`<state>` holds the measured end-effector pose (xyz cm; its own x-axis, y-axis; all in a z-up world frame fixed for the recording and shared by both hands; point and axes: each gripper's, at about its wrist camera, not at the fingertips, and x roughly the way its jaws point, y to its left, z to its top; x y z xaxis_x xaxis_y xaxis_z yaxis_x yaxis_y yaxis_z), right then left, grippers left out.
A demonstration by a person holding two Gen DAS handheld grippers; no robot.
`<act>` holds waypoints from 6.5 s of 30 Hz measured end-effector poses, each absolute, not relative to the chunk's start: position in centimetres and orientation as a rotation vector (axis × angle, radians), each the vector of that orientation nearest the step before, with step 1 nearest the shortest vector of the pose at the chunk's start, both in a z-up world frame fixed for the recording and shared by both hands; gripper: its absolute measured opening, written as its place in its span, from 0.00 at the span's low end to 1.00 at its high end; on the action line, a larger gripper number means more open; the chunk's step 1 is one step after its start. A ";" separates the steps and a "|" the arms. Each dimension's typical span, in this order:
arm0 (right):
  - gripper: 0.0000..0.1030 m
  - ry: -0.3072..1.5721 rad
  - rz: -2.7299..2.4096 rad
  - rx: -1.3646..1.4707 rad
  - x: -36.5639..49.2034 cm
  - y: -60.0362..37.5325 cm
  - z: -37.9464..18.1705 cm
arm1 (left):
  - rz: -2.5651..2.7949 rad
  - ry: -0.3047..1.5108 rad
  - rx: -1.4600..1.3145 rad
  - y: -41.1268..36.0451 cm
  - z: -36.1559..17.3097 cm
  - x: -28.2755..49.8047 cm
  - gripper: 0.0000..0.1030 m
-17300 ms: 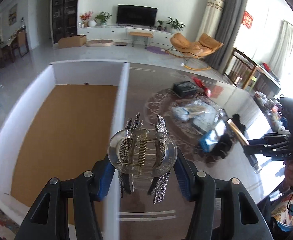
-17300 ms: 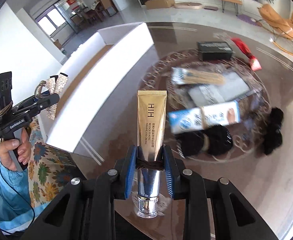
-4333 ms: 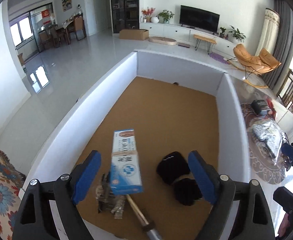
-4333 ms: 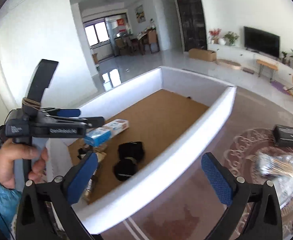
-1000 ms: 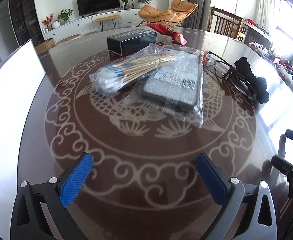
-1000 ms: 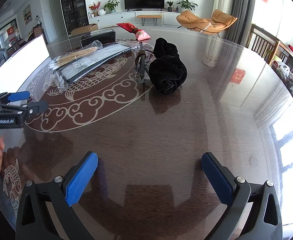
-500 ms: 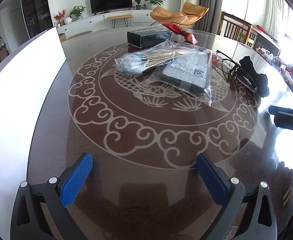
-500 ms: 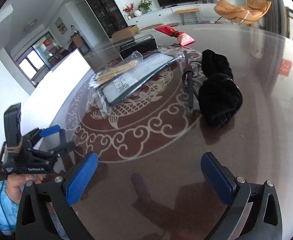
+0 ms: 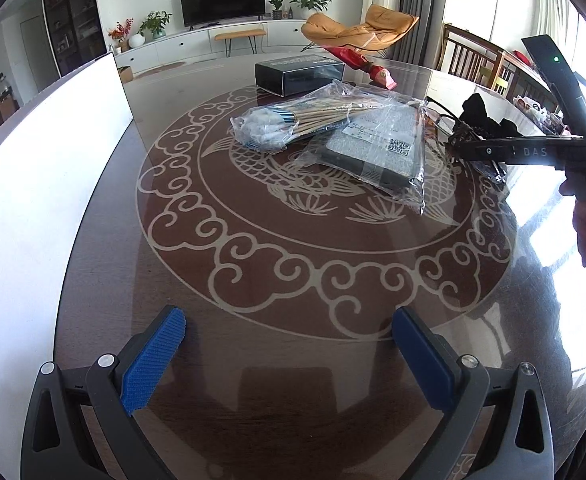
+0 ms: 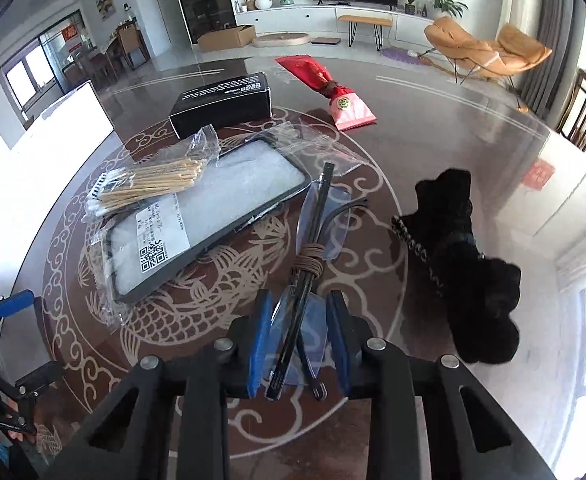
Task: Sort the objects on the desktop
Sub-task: 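Grasp the rimless eyeglasses by the brown cord with the right tool and lift, then grasp the clear bag with the gray phone case using the left tool while the right tool holds the glasses, then lift the bagged phone case with the left tool while the right tool holds the glasses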
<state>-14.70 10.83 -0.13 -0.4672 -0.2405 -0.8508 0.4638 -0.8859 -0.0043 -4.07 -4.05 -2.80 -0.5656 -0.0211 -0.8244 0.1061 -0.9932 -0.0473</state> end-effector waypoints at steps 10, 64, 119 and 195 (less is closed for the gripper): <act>0.28 0.471 -2.311 1.214 -4.3 13.1 -0.3 | -2.714 0.140 1.428 -4.1 -2.8 -4.1 1.00; 0.79 0.470 -2.587 1.123 4.2 20.8 -0.5 | -2.834 -0.054 1.652 3.4 -1.6 -18.6 0.73; 0.90 0.326 -2.567 1.236 2.7 22.3 -1.1 | -2.789 0.089 1.429 -1.7 -2.7 -3.2 1.00; 0.95 0.312 -2.577 1.261 2.5 22.6 -1.1 | -2.790 0.090 1.428 -1.7 -2.7 -3.2 1.00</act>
